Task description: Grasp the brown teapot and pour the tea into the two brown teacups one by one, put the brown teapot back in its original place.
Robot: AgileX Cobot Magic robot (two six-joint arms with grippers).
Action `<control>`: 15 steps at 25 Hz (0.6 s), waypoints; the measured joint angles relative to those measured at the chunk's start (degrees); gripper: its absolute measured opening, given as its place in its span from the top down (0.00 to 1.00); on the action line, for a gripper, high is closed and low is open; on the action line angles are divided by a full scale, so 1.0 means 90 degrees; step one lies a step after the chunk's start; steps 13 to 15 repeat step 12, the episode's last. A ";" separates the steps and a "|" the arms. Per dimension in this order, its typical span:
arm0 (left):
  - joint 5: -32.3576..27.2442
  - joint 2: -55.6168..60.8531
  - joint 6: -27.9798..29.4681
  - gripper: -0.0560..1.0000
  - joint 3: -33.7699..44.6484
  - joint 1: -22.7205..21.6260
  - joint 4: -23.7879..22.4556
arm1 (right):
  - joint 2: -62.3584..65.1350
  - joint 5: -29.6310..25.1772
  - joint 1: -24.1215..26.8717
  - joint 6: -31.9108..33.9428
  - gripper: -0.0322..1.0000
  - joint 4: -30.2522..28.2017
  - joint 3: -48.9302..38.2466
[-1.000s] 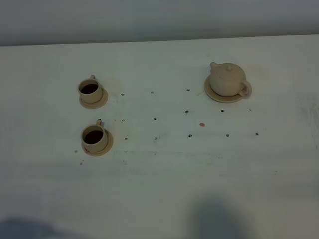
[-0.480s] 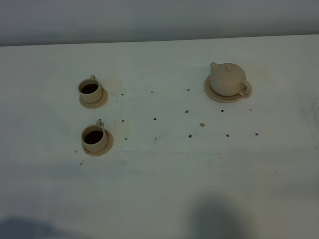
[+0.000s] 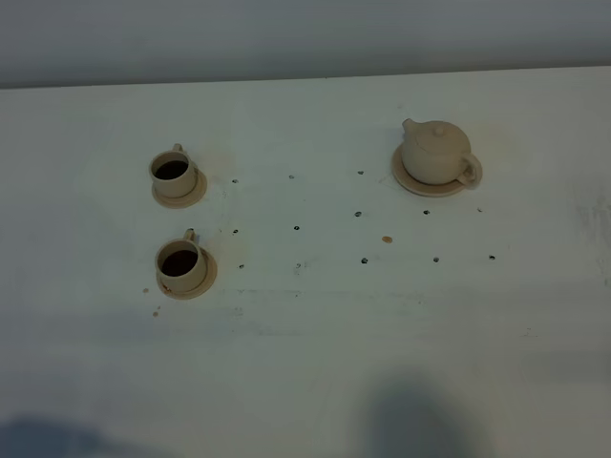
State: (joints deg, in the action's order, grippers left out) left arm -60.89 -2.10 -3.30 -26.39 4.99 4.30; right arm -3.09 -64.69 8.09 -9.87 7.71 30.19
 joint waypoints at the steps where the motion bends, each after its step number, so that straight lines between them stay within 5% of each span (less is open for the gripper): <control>1: 0.0000 0.0000 0.0000 0.96 0.0000 0.0000 0.0000 | 0.0000 0.0000 0.0000 0.0000 0.50 0.0000 0.0000; 15: 0.0000 0.0000 0.0000 0.96 0.0000 0.0000 0.0000 | 0.0000 0.0000 0.0000 0.0000 0.50 0.0000 0.0000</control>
